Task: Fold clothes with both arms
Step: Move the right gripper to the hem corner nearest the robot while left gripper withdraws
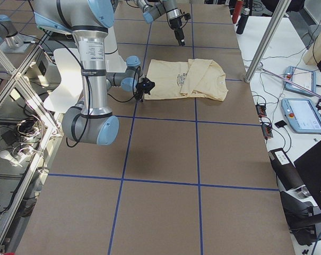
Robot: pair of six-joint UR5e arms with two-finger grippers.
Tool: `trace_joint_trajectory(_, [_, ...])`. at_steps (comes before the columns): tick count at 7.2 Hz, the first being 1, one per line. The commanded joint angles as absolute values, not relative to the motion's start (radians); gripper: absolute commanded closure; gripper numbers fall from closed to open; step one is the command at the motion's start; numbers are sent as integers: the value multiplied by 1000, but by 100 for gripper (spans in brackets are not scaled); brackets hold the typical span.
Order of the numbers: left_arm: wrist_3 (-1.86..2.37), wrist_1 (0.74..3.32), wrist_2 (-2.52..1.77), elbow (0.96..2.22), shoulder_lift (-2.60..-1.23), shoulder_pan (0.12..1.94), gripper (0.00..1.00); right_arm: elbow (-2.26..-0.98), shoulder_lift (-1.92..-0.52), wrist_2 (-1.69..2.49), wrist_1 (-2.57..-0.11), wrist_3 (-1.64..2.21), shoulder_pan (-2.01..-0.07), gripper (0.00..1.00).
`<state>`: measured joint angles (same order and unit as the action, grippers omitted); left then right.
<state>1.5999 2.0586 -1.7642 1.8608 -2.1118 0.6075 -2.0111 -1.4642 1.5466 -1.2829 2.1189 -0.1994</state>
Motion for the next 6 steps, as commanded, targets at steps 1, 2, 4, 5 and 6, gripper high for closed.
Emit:
trace_joint_trajectory(1, [1600, 2059, -1764, 1859, -2111, 607, 13, -2023, -1470, 1561, -1284, 2129, -196, 100])
trace_joint_trajectory(2, [1600, 2059, -1764, 1859, -2111, 607, 13, -2025, -1479, 1565, -1281, 2129, -193, 100])
trace_joint_trajectory(4, [1603, 2059, -1764, 1865, -2094, 606, 13, -2064, -1518, 1565, -1282, 2129, -193, 100])
trace_joint_trajectory(5, [1617, 2012, -1770, 1920, -2073, 592, 13, -2103, -1535, 1566, -1282, 2131, -187, 100])
trace_joint_trajectory(6, [1687, 1855, -1769, 2024, -2031, 507, 13, -2115, -1536, 1580, -1282, 2140, -173, 100])
